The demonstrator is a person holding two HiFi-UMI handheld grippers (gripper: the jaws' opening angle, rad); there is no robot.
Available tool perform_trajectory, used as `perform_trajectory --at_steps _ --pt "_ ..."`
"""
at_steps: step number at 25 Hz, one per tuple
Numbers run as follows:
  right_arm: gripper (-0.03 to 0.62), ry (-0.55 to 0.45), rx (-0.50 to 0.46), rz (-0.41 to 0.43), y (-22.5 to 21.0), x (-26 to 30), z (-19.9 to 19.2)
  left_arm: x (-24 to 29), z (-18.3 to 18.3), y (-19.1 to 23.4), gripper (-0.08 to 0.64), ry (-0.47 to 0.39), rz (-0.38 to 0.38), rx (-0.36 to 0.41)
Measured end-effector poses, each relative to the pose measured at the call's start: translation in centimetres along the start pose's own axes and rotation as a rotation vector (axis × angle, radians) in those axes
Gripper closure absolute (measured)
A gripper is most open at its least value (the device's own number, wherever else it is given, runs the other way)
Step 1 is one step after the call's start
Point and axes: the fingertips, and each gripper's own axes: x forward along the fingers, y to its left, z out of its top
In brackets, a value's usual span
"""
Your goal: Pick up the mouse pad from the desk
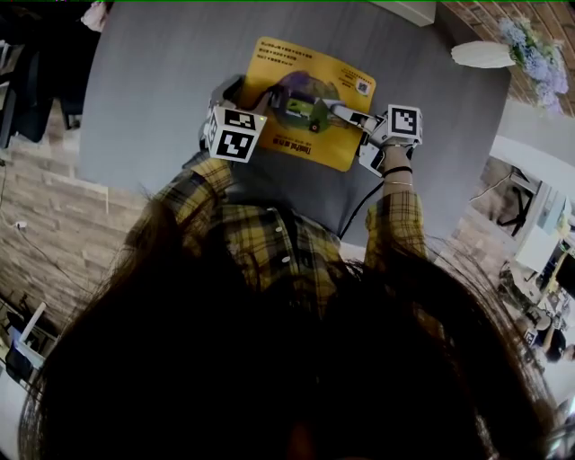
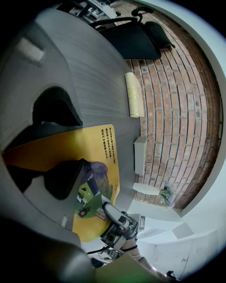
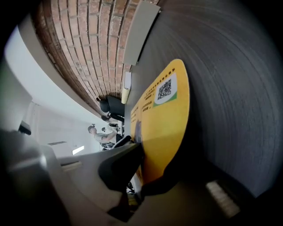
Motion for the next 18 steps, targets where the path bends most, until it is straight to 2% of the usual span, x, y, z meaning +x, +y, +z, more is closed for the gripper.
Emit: perform_trajectory --at_steps 9,18 --pt "0.578 -0.025 -0.050 0.008 0.4 -0.2 -0.1 0.0 0.1 0.0 0.305 -0.004 0.006 -0.005" --pt "0.580 -0.038 -0.150 0.083 3.7 -0.6 -0.6 -1.1 0.4 0.4 0.308 0.000 0.027 -0.013"
